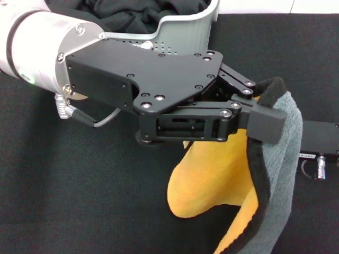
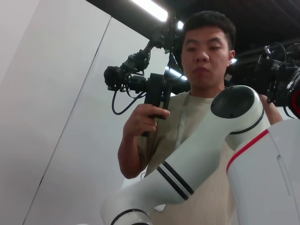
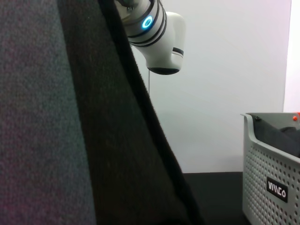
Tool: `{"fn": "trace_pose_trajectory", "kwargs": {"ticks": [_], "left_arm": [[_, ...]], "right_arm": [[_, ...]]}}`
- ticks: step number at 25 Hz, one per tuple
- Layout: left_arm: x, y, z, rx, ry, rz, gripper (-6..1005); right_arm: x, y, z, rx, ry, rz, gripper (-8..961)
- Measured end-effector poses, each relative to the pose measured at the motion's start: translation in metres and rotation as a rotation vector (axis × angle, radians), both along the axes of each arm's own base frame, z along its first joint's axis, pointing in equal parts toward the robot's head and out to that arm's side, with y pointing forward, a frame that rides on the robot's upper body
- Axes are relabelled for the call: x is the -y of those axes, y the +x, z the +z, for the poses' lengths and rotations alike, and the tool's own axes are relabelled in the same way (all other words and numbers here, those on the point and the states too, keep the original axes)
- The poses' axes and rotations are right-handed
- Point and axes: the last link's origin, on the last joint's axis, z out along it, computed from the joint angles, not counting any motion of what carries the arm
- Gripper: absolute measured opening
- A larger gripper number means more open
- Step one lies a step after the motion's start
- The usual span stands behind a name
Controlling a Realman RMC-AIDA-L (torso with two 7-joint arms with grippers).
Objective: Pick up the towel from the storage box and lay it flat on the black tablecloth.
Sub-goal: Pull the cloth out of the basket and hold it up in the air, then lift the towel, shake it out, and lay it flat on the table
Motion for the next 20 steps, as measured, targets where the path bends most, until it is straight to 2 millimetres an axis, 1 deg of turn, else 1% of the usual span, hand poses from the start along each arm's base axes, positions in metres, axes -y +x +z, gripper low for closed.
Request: {"fn": "trace_pose_trajectory", "kwargs": {"ticks": [7,14,17,18,20], "left_arm": [[0.001,-0.003,0.0,0.0,0.0,0.01,31],[0.003,-0.014,0.0,0.005,0.006,0.048,31],[0.006,-0.026,0.0,-0.01,0.016,0.085,31],[0.006,-0.032,0.0,-0.021,0.022,0.102,31],[0.008,-0.047,0.001,-0.052,0.042,0.151,31]], "right_arm": [[-0.003,0.003,0.005,-0.017,0.047,-0.011,238],[-0.001,0.007,0.008,-0.03,0.06,-0.028,64],[0.001,0.005,0.015,-0.05,0.045,-0.037,18],[0.004,0.005,0.02,-0.056,0.043,-0.041,2],[0.011,0.005,0.031,-0.061,0.047,-0.042,2]]}}
